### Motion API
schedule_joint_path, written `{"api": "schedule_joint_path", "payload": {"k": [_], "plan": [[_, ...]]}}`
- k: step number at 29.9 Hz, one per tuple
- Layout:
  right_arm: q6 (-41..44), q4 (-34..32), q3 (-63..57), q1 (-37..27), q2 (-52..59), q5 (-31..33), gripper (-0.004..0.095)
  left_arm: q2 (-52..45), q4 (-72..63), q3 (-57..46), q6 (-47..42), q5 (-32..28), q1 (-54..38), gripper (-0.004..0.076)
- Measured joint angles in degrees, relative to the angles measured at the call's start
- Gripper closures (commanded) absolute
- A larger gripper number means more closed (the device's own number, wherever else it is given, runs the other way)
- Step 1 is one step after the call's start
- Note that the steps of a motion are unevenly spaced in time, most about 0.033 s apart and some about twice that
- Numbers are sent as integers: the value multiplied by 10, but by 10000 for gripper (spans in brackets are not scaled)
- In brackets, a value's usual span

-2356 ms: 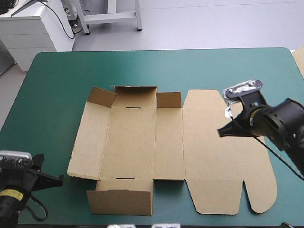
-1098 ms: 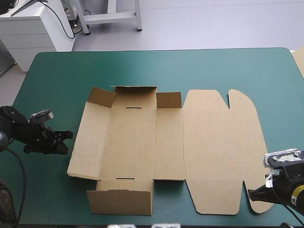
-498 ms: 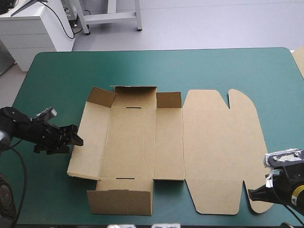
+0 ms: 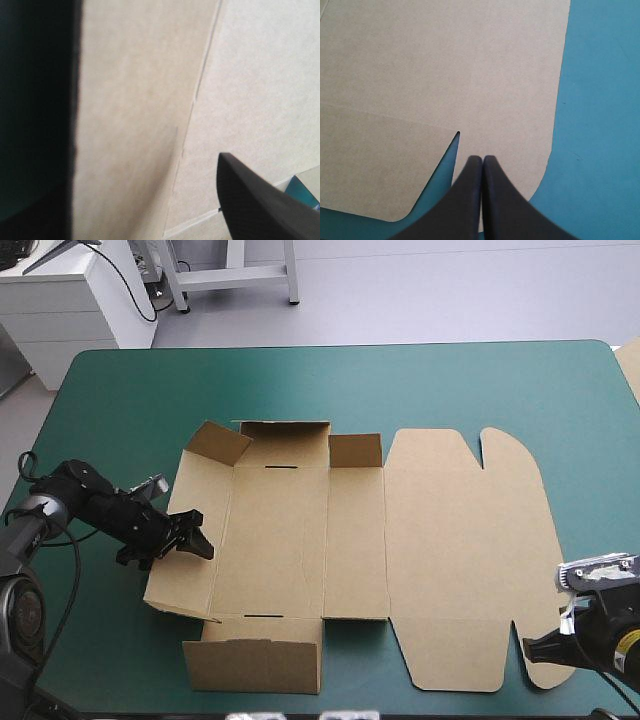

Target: Fold the box

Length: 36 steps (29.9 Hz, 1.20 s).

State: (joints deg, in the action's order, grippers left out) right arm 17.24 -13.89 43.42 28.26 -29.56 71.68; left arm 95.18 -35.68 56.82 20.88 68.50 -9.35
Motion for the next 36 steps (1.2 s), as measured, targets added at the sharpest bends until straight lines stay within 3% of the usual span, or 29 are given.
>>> {"api": "schedule_joint_path", "payload": {"k": [4, 9, 24, 31, 36], "plan": [[0, 0, 0, 0, 0, 0, 929, 2, -2, 0, 1, 1, 10, 423], [0, 0, 0, 0, 0, 0, 929, 4, -19, 0, 14, 1, 10, 731], [0, 1, 0, 0, 0, 0, 929, 4, 0, 27, 19, 4, 35, 731], [0, 10, 0, 0, 0, 0, 929, 5, 195, 195, -100, 12, 131, 731], [-11, 28, 0, 0, 0, 0, 929, 14, 302, 329, -118, 20, 216, 731]]}}
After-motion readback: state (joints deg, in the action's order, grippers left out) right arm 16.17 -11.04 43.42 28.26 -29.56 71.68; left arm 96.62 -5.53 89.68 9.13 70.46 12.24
